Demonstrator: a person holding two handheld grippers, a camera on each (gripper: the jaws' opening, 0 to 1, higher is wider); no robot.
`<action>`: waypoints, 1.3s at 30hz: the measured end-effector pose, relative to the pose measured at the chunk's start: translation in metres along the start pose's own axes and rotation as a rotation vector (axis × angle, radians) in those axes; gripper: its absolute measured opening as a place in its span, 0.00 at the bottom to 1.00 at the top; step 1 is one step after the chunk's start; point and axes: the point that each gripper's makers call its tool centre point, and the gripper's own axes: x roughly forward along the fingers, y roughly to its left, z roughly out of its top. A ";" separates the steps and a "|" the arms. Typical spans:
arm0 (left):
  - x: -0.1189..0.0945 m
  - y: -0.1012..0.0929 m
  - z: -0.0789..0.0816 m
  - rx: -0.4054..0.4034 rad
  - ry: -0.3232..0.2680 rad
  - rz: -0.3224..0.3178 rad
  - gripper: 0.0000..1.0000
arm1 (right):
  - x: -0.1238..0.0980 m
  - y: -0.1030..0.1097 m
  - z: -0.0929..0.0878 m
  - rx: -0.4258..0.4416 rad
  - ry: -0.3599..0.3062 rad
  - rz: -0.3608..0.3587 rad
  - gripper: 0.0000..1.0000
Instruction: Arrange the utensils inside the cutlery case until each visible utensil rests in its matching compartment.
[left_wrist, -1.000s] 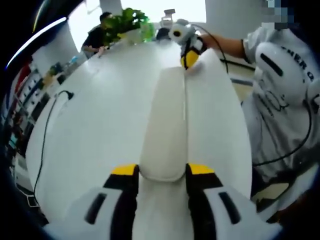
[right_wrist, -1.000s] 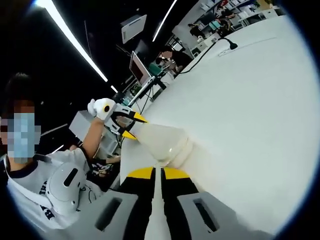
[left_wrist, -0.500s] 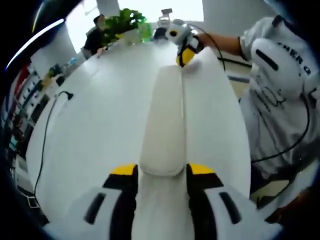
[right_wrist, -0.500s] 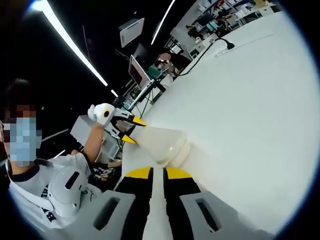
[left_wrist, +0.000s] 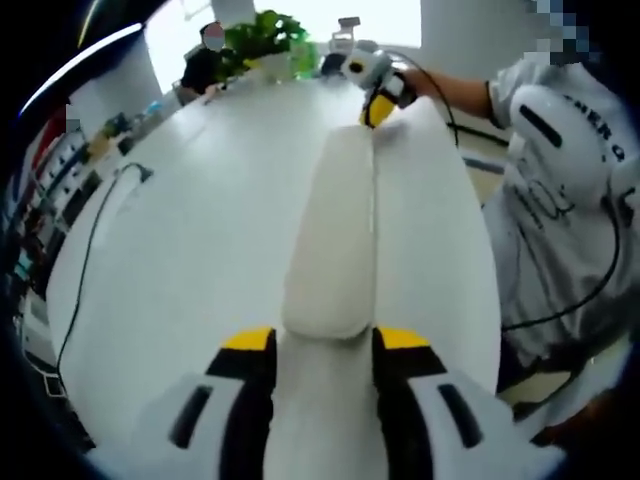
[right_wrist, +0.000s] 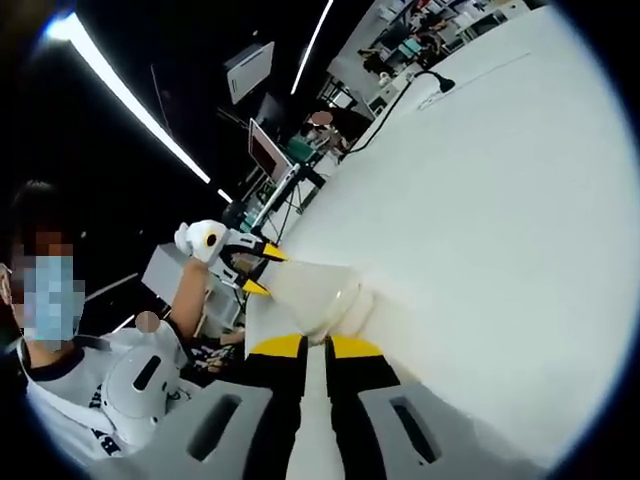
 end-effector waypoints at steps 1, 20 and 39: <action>0.000 -0.001 0.000 -0.005 -0.004 -0.003 0.39 | 0.000 0.000 0.000 0.002 0.000 -0.003 0.05; 0.004 -0.003 0.001 -0.029 -0.005 -0.007 0.35 | 0.002 -0.001 -0.001 -0.056 0.009 -0.038 0.04; 0.002 0.001 0.002 -0.022 0.005 -0.028 0.35 | 0.001 -0.002 0.002 -0.093 0.002 -0.026 0.04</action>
